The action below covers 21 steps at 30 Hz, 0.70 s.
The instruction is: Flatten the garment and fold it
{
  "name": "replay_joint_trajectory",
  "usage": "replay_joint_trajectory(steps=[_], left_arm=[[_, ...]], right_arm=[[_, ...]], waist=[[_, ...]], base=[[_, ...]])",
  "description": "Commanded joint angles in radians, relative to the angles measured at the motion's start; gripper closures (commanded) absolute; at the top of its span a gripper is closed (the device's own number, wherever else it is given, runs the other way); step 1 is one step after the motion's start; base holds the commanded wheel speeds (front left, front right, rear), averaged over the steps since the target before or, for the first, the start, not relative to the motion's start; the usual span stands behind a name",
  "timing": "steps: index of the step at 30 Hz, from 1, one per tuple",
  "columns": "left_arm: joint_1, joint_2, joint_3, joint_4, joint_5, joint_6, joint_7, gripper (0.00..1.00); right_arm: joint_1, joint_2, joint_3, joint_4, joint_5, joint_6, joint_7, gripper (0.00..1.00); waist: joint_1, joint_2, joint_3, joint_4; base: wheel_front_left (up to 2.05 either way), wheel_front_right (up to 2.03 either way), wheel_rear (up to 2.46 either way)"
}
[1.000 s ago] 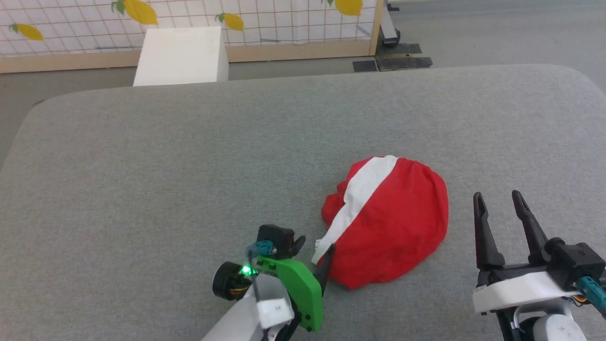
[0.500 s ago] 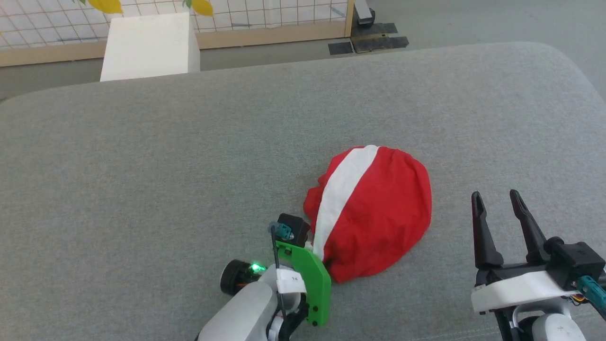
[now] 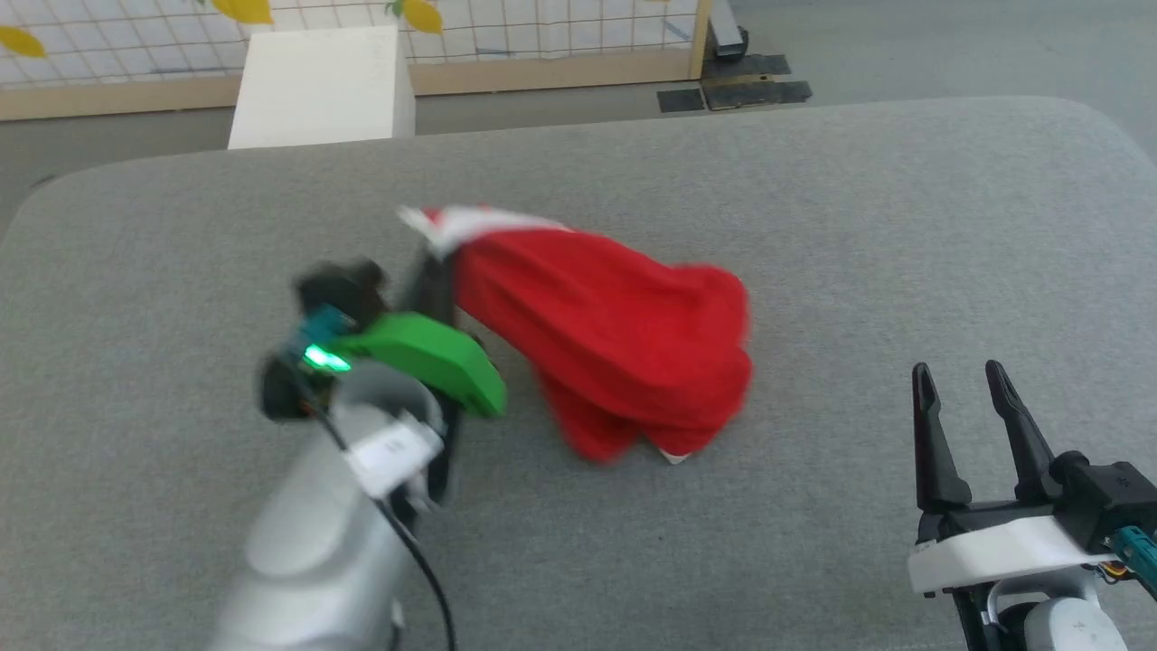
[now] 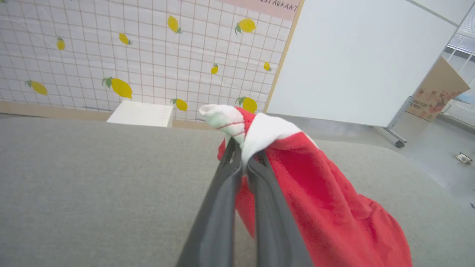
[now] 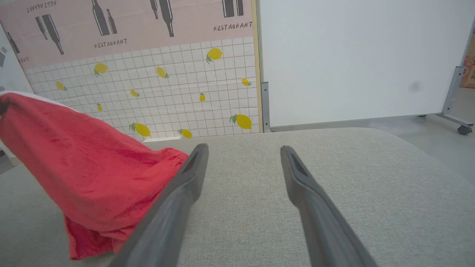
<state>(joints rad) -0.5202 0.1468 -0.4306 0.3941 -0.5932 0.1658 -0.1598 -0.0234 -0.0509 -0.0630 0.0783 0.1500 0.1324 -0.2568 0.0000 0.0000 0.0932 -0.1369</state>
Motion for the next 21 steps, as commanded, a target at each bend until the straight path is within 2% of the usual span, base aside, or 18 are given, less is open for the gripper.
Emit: replay_joint_trajectory(steps=[1,6,9,13,20,21], left_arm=[[-0.035,0.023,0.022,-0.02,0.013,0.018,-0.019,1.0],[-0.1,0.053,0.063,-0.096,0.036,0.049,-0.052,1.0],[-0.117,0.045,0.022,-0.118,0.053,0.029,-0.036,1.0],[-0.094,0.006,-0.094,-0.077,0.061,-0.028,0.058,1.0],[0.007,-0.066,-0.333,0.127,0.029,-0.171,0.298,1.0],[0.017,-0.071,-0.353,0.151,0.02,-0.188,0.324,0.78]], right_arm=[[-0.011,0.001,0.001,-0.003,0.0,-0.002,-0.005,0.0],[-0.015,0.001,0.003,-0.003,0.002,-0.002,-0.005,0.0],[-0.018,0.001,0.004,-0.003,0.002,-0.002,-0.005,0.0],[-0.022,0.001,0.011,-0.004,0.005,-0.002,-0.005,0.0],[-0.036,0.001,0.014,-0.004,0.013,-0.002,-0.005,0.0],[-0.038,0.001,0.014,-0.004,0.013,-0.002,-0.005,0.0]], waist=[[0.0,0.0,0.001,0.013],[0.0,0.0,0.004,0.026],[0.0,0.0,0.007,0.029],[0.0,0.0,0.015,0.025],[0.0,0.0,0.042,0.007],[0.0,0.0,0.044,0.004]], base=[[0.0,0.0,0.0],[0.0,0.0,0.0],[0.0,0.0,0.0],[0.0,0.0,0.0],[0.0,0.0,0.0],[0.0,0.0,0.0]])
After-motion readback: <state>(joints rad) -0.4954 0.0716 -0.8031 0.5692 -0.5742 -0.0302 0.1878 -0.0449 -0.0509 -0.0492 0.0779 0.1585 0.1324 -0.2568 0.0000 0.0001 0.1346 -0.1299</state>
